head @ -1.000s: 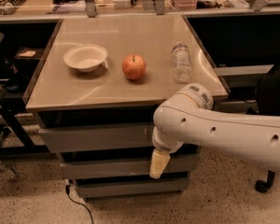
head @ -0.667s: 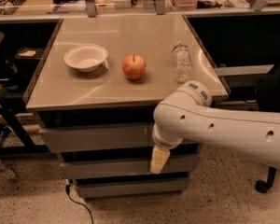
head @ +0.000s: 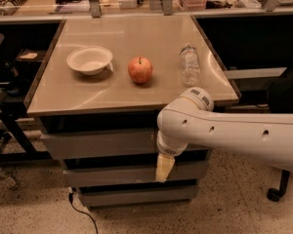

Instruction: Open top drawer

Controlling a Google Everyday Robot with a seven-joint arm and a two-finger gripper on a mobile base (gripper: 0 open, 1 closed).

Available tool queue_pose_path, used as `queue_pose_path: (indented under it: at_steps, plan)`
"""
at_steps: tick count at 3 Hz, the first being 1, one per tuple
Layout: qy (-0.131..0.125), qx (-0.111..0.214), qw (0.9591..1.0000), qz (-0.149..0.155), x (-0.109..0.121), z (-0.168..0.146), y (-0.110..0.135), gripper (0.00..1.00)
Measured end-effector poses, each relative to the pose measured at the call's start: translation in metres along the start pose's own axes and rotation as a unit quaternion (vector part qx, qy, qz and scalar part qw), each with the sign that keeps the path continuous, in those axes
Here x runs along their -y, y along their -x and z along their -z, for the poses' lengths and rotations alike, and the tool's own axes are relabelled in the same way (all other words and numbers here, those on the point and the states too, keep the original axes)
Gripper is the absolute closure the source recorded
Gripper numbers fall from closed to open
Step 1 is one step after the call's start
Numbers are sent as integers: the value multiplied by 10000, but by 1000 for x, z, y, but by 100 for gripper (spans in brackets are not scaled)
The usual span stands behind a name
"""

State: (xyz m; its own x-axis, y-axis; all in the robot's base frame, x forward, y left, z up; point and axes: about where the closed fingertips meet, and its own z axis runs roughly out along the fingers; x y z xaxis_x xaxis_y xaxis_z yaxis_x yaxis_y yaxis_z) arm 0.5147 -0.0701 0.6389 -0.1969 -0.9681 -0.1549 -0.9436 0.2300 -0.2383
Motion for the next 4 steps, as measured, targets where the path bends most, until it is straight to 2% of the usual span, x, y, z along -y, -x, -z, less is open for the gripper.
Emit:
queue_pose_path:
  at_steps: [1,3,4]
  plan:
    - [254,-58,9997,-32,-8,-5,-6,0]
    - [723,-40,9974,42,-45,42,-14,0]
    - [957,55,9954,-74,-71,71,-23,0]
